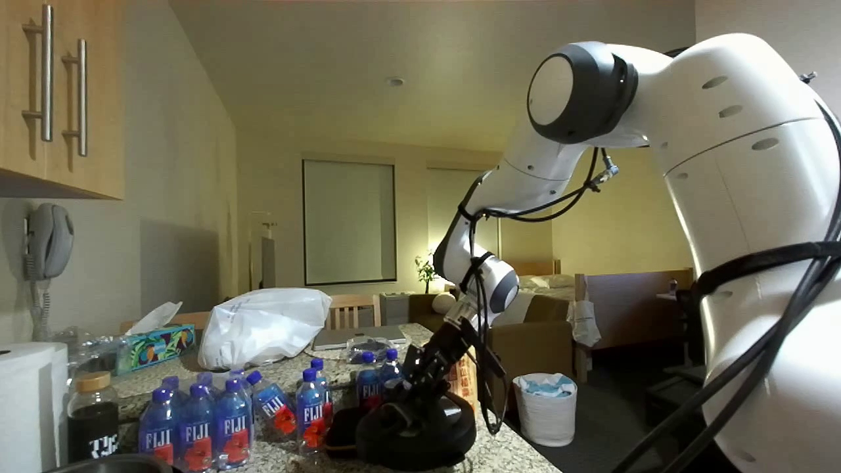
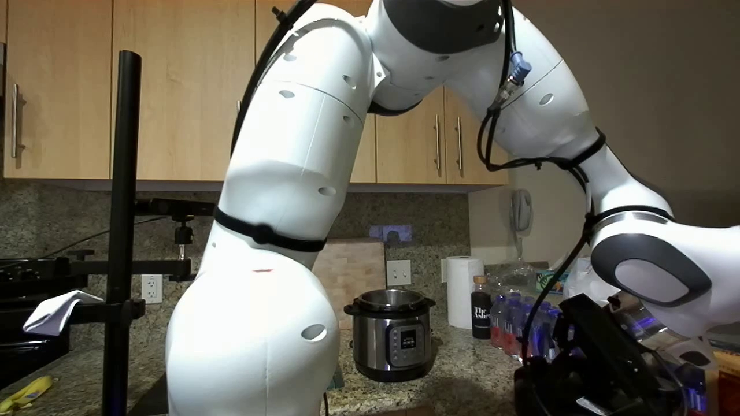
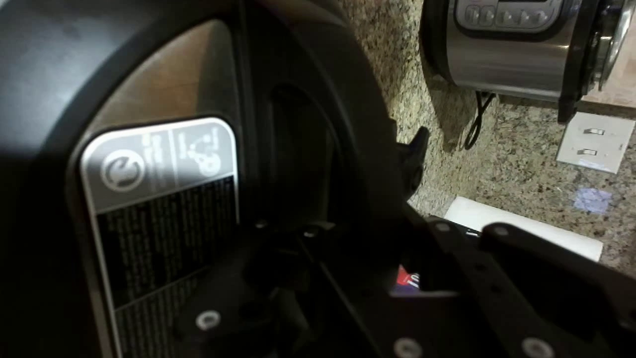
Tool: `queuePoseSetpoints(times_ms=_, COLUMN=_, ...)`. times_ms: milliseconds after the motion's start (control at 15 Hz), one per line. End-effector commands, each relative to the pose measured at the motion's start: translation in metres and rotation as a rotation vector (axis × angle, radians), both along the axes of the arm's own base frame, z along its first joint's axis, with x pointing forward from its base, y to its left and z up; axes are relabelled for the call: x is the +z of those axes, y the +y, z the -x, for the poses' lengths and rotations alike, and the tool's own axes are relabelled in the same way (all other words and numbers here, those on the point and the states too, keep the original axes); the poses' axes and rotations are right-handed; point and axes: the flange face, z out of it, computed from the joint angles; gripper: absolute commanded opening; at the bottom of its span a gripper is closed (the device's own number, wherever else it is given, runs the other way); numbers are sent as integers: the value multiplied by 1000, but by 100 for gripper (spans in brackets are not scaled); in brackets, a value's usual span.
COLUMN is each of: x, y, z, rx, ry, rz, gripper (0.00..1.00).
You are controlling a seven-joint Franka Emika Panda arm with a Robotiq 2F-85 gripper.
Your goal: Uncover the cooker and put the lid on the counter
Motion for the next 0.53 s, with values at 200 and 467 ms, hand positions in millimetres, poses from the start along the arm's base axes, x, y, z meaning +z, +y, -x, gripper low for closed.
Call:
queuePoseSetpoints(times_ms=200, x=-21, y=-14, z=-11, rx=-87, ry=136, rz=-38, gripper=3)
queuePoseSetpoints(times_ms=467, x=-41, y=-11, z=-7, rx=-79, ry=139, rz=-21, gripper=4)
